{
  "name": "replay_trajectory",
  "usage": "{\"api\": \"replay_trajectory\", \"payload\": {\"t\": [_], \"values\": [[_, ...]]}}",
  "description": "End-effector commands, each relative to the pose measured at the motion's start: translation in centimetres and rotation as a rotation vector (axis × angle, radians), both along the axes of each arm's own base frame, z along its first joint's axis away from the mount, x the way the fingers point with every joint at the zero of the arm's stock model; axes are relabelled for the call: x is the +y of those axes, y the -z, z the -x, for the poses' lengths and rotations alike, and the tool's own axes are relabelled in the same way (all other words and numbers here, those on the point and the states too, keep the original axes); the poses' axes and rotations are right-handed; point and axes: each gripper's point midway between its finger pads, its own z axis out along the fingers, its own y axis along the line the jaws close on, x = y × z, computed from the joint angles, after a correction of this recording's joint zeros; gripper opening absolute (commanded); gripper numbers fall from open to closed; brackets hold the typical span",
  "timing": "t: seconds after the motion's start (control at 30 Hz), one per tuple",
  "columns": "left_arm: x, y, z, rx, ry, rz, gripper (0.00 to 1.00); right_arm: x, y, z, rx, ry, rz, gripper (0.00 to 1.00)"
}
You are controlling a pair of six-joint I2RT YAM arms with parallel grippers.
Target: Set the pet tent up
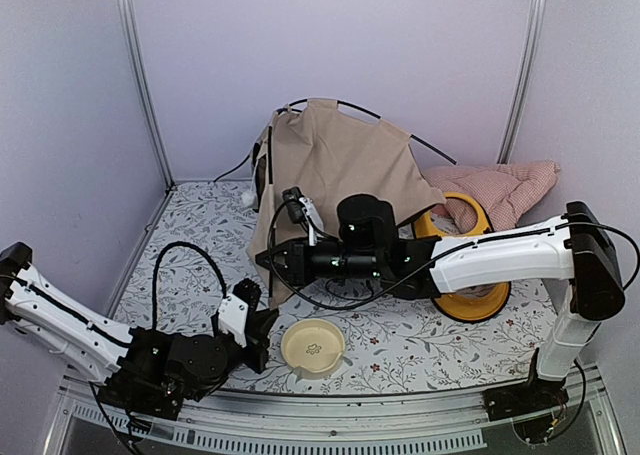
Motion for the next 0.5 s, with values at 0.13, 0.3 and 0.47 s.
{"api": "replay_trajectory", "payload": {"t": [0.13,0.3,0.47], "values": [[-3.4,0.3,5.9,0.052,0.307,-0.042,0.0,-2.3,-2.6,-6.1,-0.052,0.275,-0.097,0.0],[-3.1,0.2,5.5,0.053,0.281,-0.041,0.0,-2.6,-1.1,-5.2,-0.03,0.265,-0.069,0.0],[-3.1,-0.5,5.4,0.045,0.281,-0.023,0.0,-3.1,-0.2,-5.2,-0.027,0.285,-0.05,0.0]]}}
